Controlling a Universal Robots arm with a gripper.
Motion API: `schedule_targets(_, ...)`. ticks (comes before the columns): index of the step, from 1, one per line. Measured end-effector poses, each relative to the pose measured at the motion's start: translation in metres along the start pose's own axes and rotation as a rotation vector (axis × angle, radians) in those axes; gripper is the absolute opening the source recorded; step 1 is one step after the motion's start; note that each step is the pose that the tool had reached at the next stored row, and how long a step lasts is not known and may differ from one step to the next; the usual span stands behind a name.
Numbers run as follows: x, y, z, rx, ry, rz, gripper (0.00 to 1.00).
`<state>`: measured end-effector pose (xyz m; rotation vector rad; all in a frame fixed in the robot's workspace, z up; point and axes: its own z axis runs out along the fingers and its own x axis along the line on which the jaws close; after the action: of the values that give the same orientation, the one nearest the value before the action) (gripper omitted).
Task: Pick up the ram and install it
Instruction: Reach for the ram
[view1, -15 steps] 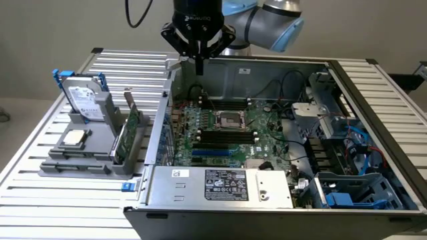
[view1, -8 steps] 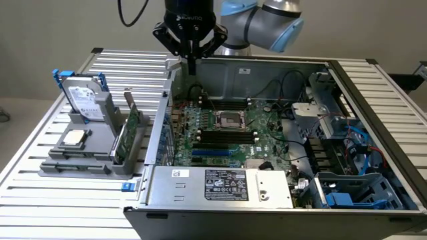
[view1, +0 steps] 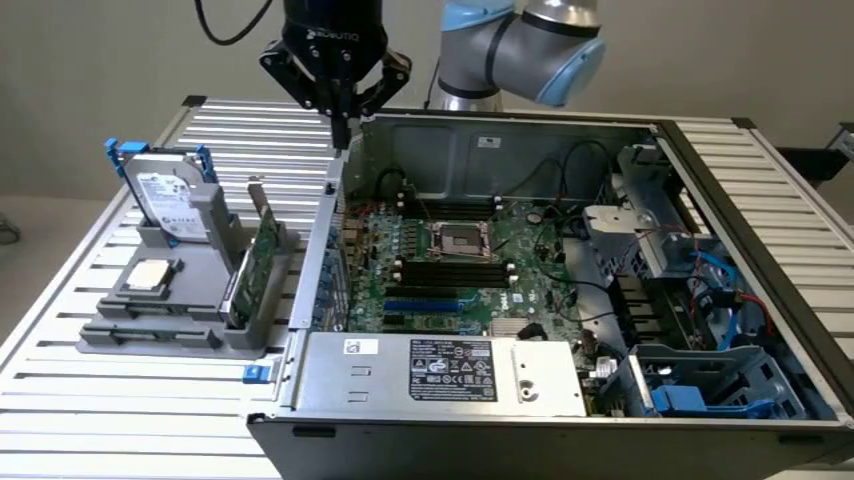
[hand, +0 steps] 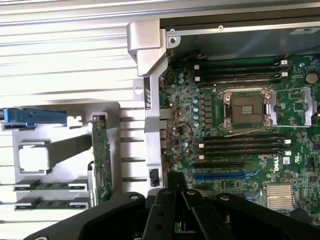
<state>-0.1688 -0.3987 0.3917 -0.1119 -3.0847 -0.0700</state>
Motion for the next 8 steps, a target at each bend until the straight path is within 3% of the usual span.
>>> schedule_targets(2, 0.008, -0.0006, 0.0007, 0.001, 0.0154, 0.001, 0.11)
schedule_targets(4, 0.017, -0.0012, 0.0017, 0.0018, 0.0252, 0.001, 0.11)
schedule_targets(8, 0.035, -0.0027, 0.0061, 0.0017, 0.0257, 0.001, 0.11)
